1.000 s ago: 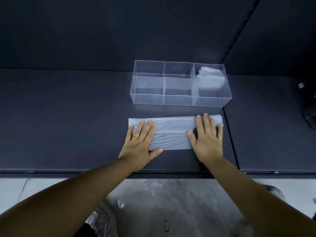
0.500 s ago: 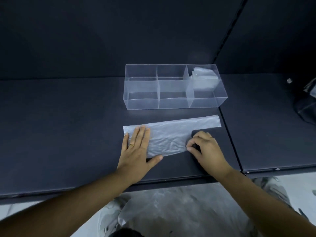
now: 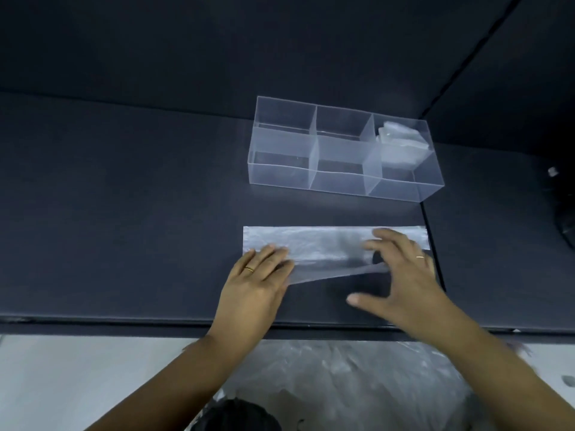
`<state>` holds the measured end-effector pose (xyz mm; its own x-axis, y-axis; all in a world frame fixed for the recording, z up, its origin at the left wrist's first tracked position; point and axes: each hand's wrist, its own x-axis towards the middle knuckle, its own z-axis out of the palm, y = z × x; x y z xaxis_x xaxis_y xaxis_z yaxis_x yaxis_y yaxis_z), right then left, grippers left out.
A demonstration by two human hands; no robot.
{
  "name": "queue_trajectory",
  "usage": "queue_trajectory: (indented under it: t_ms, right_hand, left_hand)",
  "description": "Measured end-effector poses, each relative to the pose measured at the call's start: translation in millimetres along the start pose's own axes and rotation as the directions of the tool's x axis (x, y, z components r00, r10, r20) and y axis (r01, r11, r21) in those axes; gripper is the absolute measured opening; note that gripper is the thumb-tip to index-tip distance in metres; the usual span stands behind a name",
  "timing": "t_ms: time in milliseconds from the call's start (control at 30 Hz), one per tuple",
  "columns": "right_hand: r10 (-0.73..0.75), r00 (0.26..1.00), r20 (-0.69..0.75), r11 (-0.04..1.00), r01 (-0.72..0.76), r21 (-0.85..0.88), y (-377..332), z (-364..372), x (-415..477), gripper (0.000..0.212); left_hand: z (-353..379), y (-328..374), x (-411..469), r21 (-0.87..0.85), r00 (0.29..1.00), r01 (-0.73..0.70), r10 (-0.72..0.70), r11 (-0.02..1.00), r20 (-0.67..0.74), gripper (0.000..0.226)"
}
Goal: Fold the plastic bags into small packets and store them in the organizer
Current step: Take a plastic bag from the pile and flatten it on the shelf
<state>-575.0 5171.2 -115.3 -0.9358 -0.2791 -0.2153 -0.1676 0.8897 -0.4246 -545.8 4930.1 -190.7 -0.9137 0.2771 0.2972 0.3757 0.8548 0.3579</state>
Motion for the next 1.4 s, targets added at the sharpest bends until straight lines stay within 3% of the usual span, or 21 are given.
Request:
queue_trajectory:
  t_ms: [67, 100, 167, 233, 333, 467, 533, 600, 667, 767, 900, 1000, 1100, 1233, 1300, 1367, 1400]
  right_hand:
    - [-0.138, 0.99, 0.019, 0.982, 0.139, -0.13, -18.6, 19.7, 0.9, 0.085]
    - [-0.176, 0.984, 0.021, 0.97, 0.177, -0.164, -26.6, 32.3, 2.5, 0.09]
    - [-0.185, 0.98, -0.067, 0.972, 0.172, -0.161, -38.2, 53.9, 9.5, 0.074]
    - [-0.162, 0.958, -0.237, 0.985, 0.142, -0.099, -39.5, 60.2, 19.4, 0.036]
    - [-0.012, 0.959, -0.285, 0.987, 0.057, 0.15, -18.6, 46.7, 29.1, 0.011]
    - [0.277, 0.956, -0.094, 0.85, -0.199, 0.488, 13.4, 23.3, 37.5, 0.01]
    - [0.343, 0.936, -0.08, 0.792, -0.242, 0.561, 22.0, 22.0, 43.3, 0.019]
    - [0.409, 0.907, -0.101, 0.756, -0.274, 0.595, 25.1, 26.1, 48.5, 0.03]
    - [0.489, 0.863, -0.127, 0.711, -0.311, 0.631, 25.5, 31.3, 52.9, 0.022]
    - [0.547, 0.818, -0.178, 0.701, -0.331, 0.632, 23.2, 36.5, 57.6, 0.021]
    - [0.547, 0.811, -0.21, 0.729, -0.338, 0.596, 18.3, 38.4, 60.2, 0.027]
    - [0.564, 0.798, -0.213, 0.715, -0.343, 0.609, 18.0, 38.0, 61.9, 0.024]
    - [0.585, 0.785, -0.203, 0.71, -0.375, 0.596, 17.2, 38.0, 63.9, 0.014]
    - [0.617, 0.77, -0.163, 0.696, -0.437, 0.57, 11.8, 34.8, 63.9, 0.014]
    - [0.598, 0.731, -0.328, 0.79, -0.47, 0.393, -1.0, 36.1, 60.6, 0.018]
    - [0.35, 0.764, -0.542, 0.936, -0.308, 0.171, -24.1, 43.1, 53.9, 0.03]
    - [0.187, 0.835, -0.517, 0.981, -0.135, 0.138, -36.6, 48.8, 51.5, 0.035]
  left_hand:
    - [-0.4, 2.7, 0.6, -0.014, 1.0, 0.019, -0.019, 1.0, 0.004, 0.03]
    - [-1.5, 4.0, 1.3, -0.022, 1.0, 0.031, -0.03, 0.999, 0.004, 0.03]
    - [-4.7, 6.0, 3.5, -0.051, 0.998, 0.053, -0.052, 0.997, 0.018, 0.029]
    - [-7.7, 4.2, 5.7, -0.098, 0.998, 0.062, -0.059, 0.993, 0.032, 0.025]
    - [-14.8, -8.7, 6.7, -0.283, 0.99, 0.14, -0.132, 0.949, 0.049, 0.02]
    - [-35.4, -25.8, 13.1, -0.609, 0.835, 0.511, -0.519, 0.607, 0.183, 0.01]
    - [-36.9, -29.6, 19.7, -0.633, 0.775, 0.573, -0.596, 0.52, 0.211, 0.009]
    - [-34.2, -29.1, 25.3, -0.606, 0.74, 0.607, -0.643, 0.514, 0.197, 0.009]
    - [-30.4, -28.3, 28.3, -0.581, 0.706, 0.634, -0.688, 0.51, 0.167, 0.006]
    - [-27.1, -27.4, 32.3, -0.487, 0.706, 0.647, -0.702, 0.586, 0.093, 0.005]
    - [-25.9, -23.7, 35.7, -0.198, 0.778, 0.596, -0.62, 0.778, -0.099, 0.028]
    - [-21.7, -5.9, 36.9, -0.03, 0.915, 0.344, -0.343, 0.938, -0.213, 0.029]
    - [-4.4, 15.8, 34.1, 0.041, 0.994, 0.106, -0.107, 0.994, 0.022, 0.049]
    - [7.1, 22.7, 24.1, 0.224, 0.924, 0.116, -0.188, 0.968, 0.333, 0.069]
    - [9.2, 21.6, 22.2, 0.257, 0.907, 0.108, -0.201, 0.96, 0.371, 0.072]
    - [10.0, 21.6, 23.1, 0.265, 0.902, 0.101, -0.201, 0.959, 0.381, 0.071]
    - [10.6, 21.8, 23.4, 0.257, 0.904, 0.1, -0.196, 0.961, 0.379, 0.07]
